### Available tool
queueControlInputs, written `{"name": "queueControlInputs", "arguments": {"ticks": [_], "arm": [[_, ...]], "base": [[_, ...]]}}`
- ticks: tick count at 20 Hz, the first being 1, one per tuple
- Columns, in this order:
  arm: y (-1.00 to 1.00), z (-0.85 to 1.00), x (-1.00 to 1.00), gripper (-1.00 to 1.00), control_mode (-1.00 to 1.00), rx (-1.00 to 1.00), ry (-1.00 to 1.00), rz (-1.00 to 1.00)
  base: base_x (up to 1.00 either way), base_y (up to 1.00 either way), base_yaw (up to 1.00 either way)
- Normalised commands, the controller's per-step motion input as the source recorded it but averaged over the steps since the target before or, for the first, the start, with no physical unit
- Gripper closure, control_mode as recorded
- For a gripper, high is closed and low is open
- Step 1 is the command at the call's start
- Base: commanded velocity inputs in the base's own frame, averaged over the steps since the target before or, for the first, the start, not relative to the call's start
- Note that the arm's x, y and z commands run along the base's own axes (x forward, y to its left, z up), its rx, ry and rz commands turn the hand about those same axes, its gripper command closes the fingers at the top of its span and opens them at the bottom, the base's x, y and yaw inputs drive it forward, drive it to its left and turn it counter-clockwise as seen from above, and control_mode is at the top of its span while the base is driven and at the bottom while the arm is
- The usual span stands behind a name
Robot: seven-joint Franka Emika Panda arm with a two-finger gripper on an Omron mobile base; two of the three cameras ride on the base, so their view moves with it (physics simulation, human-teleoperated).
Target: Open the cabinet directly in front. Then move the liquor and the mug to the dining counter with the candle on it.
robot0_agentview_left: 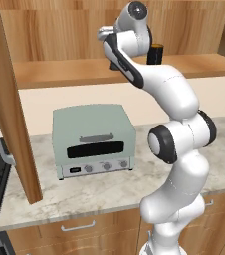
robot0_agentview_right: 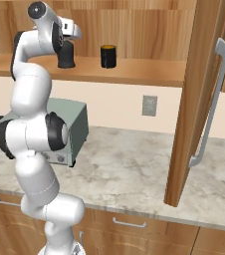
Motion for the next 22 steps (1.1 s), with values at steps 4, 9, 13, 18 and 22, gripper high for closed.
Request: {"name": "queueControlInputs", "arguments": {"ticks": [4,9,13,18,22], "arm": [[0.00,0.00,0.00,1.00,-1.00,0.00,0.00,0.00],[0.00,0.00,0.00,1.00,-1.00,0.00,0.00,0.00],[0.00,0.00,-0.08,1.00,-1.00,0.00,-0.05,0.00],[0.00,0.01,-0.40,1.00,-1.00,-0.02,-0.32,0.00],[0.00,0.02,-0.54,1.00,-1.00,-0.03,-0.40,0.00]], "base": [[0.00,0.00,0.00],[0.00,0.00,0.00],[0.00,0.00,0.00],[0.00,0.00,0.00],[0.00,0.00,0.00]]}}
